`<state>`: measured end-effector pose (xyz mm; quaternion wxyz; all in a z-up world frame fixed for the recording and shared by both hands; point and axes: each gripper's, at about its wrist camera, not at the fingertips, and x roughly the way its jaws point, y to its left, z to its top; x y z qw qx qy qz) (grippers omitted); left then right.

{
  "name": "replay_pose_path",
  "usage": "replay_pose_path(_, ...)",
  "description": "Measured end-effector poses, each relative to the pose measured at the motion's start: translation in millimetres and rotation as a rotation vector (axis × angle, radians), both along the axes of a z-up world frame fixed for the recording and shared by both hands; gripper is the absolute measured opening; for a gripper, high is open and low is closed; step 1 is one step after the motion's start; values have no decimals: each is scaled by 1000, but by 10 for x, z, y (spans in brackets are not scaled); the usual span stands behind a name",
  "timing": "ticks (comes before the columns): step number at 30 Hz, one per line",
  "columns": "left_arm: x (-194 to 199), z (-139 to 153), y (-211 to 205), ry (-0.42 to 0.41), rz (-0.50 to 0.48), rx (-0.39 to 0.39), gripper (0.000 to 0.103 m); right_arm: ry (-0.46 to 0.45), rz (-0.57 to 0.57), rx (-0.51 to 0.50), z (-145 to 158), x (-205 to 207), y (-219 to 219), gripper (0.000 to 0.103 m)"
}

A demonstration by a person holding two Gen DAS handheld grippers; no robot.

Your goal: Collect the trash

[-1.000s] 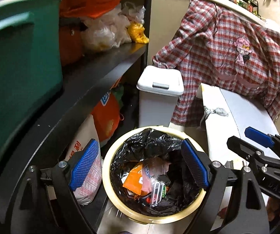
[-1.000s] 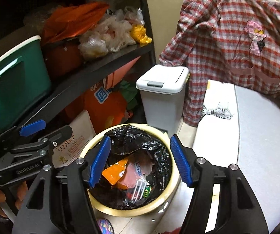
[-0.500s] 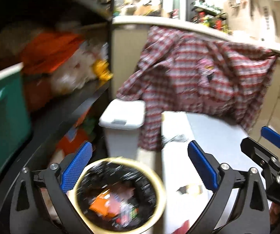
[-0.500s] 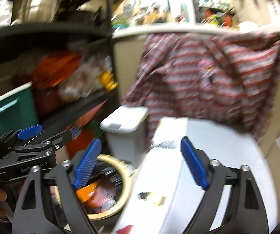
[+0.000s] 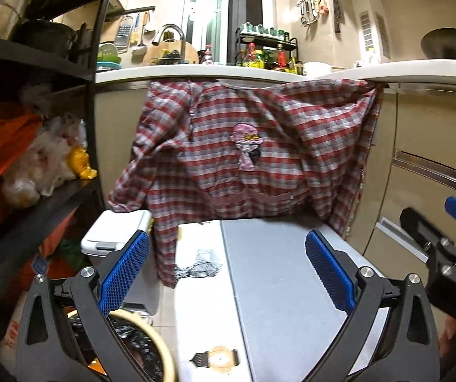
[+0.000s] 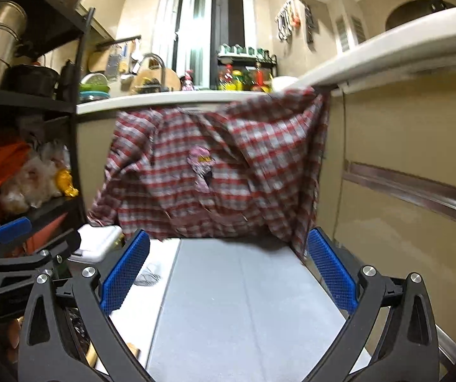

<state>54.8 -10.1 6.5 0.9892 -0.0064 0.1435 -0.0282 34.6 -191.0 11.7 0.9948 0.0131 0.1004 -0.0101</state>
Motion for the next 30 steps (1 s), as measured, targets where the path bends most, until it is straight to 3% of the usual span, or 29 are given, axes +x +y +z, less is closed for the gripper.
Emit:
replay_pose_path(8,50,-66,-190,-2,-28,10,95,27,-16,-15,-133,39,-120,98)
replay_pose_path(30,67,-42,-143,-8,6,-10,95,32,-11,-18,-158,42,-115,98)
